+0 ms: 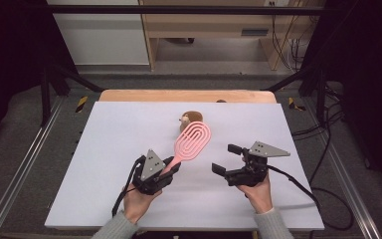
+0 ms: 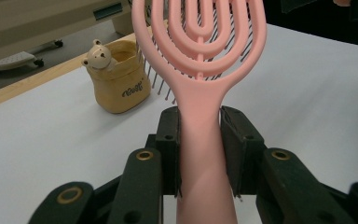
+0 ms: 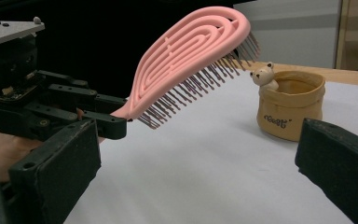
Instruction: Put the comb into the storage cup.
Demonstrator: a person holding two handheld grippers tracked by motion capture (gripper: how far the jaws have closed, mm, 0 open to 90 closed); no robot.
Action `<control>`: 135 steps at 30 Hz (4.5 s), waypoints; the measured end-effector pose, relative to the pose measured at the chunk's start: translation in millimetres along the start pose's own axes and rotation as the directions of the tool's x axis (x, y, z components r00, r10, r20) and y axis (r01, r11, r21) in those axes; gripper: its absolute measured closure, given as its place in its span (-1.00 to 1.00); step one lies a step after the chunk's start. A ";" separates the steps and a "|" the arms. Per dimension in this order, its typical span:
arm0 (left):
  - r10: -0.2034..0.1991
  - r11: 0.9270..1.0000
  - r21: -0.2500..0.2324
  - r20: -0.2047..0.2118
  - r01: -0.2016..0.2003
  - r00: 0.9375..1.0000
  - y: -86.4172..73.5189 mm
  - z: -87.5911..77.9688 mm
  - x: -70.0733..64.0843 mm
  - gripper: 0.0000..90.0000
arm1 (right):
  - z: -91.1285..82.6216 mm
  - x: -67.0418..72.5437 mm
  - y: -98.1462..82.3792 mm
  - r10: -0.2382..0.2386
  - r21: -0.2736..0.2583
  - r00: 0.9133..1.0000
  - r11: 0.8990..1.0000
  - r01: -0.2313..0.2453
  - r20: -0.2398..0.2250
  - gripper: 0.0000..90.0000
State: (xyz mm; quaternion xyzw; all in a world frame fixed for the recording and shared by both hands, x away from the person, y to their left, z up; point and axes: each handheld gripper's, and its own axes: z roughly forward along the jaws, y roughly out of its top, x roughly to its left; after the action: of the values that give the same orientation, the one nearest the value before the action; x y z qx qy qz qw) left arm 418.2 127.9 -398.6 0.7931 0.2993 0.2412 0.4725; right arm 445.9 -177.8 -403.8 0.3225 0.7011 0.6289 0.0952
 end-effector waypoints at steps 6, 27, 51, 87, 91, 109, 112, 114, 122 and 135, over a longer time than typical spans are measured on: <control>0.013 1.000 -0.002 0.003 -0.013 1.000 0.3 1.3 -3.9 0.54 | 4.4 3.4 2.5 0.005 -0.011 1.000 1.000 -0.005 0.001 -0.99; 0.044 0.999 -0.024 0.006 -0.044 0.999 1.3 2.1 -13.8 0.54 | 10.0 2.9 4.5 0.068 -0.053 0.998 0.996 -0.067 0.008 -0.99; 0.091 0.995 -0.050 0.019 -0.090 0.996 1.9 6.4 -30.9 0.54 | 19.3 1.4 2.5 0.128 -0.013 0.992 0.992 -0.128 -0.002 -0.97; 0.101 0.995 -0.029 0.041 -0.100 0.994 -7.3 20.6 -42.3 0.54 | 16.0 1.1 4.4 0.191 -0.021 0.978 0.981 -0.194 -0.082 0.17; 0.103 0.995 -0.018 0.039 -0.103 0.994 -8.3 22.6 -42.5 0.54 | 16.3 1.4 4.3 0.206 -0.013 0.974 0.978 -0.208 -0.090 0.21; 0.116 0.993 0.018 0.044 -0.117 0.992 -12.3 31.0 -44.5 0.54 | 17.5 3.8 3.9 0.256 0.029 0.956 0.967 -0.255 -0.144 0.41; 0.116 0.993 0.023 0.047 -0.117 0.992 -12.6 31.5 -43.7 0.54 | 17.8 4.7 4.1 0.258 0.044 0.956 0.966 -0.254 -0.139 0.41; 0.118 0.993 0.021 0.046 -0.119 0.992 -12.5 31.4 -43.3 0.54 | 17.7 5.1 4.0 0.258 0.042 0.956 0.966 -0.254 -0.139 0.41; 0.117 0.993 0.023 0.029 -0.118 0.993 -13.0 32.6 -43.0 0.47 | 17.6 6.1 4.1 0.247 0.043 0.961 0.969 -0.244 -0.125 0.42; -0.024 1.000 -0.002 0.112 0.024 0.993 -5.3 22.5 -24.9 -0.21 | 11.8 4.9 7.6 0.214 0.029 0.976 0.977 -0.213 -0.042 0.42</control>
State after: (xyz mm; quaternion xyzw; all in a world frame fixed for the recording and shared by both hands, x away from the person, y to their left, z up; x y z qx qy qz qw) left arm 414.4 98.7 -415.7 0.8009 0.2813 0.1913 0.4928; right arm 451.0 -165.3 -397.6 0.3826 0.6719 0.6341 0.0074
